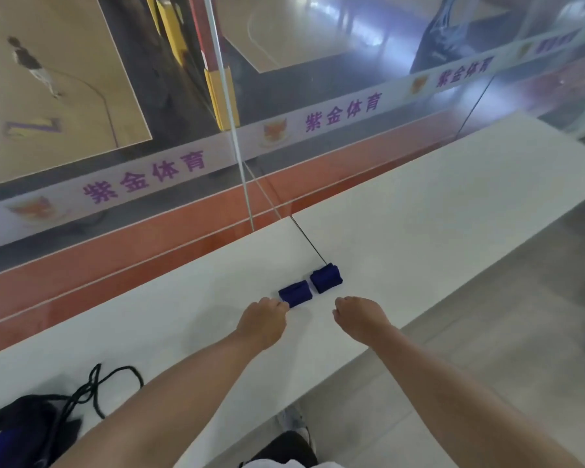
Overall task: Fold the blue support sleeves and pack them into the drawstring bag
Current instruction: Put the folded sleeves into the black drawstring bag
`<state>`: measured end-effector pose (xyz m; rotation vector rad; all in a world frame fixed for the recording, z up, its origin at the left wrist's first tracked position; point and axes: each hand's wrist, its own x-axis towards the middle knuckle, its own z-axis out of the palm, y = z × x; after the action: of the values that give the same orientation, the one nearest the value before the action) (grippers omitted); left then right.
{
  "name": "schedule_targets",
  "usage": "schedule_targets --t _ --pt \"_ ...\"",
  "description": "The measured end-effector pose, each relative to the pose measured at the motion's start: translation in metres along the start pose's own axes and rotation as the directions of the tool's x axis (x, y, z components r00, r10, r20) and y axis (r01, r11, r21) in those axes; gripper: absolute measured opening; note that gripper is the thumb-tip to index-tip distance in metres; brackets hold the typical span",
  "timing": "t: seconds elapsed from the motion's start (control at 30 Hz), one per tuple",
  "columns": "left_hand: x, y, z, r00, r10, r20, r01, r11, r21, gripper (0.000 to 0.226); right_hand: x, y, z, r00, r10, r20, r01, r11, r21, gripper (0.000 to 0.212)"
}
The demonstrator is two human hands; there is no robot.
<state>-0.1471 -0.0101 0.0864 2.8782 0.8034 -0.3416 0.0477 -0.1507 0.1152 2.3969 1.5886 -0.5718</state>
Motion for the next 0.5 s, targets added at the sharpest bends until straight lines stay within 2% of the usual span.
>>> schedule_targets --t 0.1,0.2,0.4,0.5 --pt "0.038 -0.011 0.007 0.999 -0.041 0.033 0.041 0.999 -0.024 0.023 0.025 0.014 0.0 0.998 0.04 0.055 -0.044 0.996 0.073 0.016" --pt "0.068 -0.016 0.019 0.995 -0.082 0.054 0.088 0.989 -0.118 0.029 0.053 0.029 -0.001 0.993 0.071 0.093 -0.085 0.985 0.148 0.019" --pt "0.105 -0.012 0.048 0.97 -0.188 0.154 0.23 0.916 -0.33 0.041 0.117 0.046 0.01 1.0 -0.012 -0.023 0.015 0.991 0.134 0.018" --pt "0.119 -0.009 0.065 0.954 -0.23 0.19 0.286 0.887 -0.364 0.046 0.152 0.052 0.02 0.998 -0.041 -0.042 0.049 0.979 0.196 0.032"
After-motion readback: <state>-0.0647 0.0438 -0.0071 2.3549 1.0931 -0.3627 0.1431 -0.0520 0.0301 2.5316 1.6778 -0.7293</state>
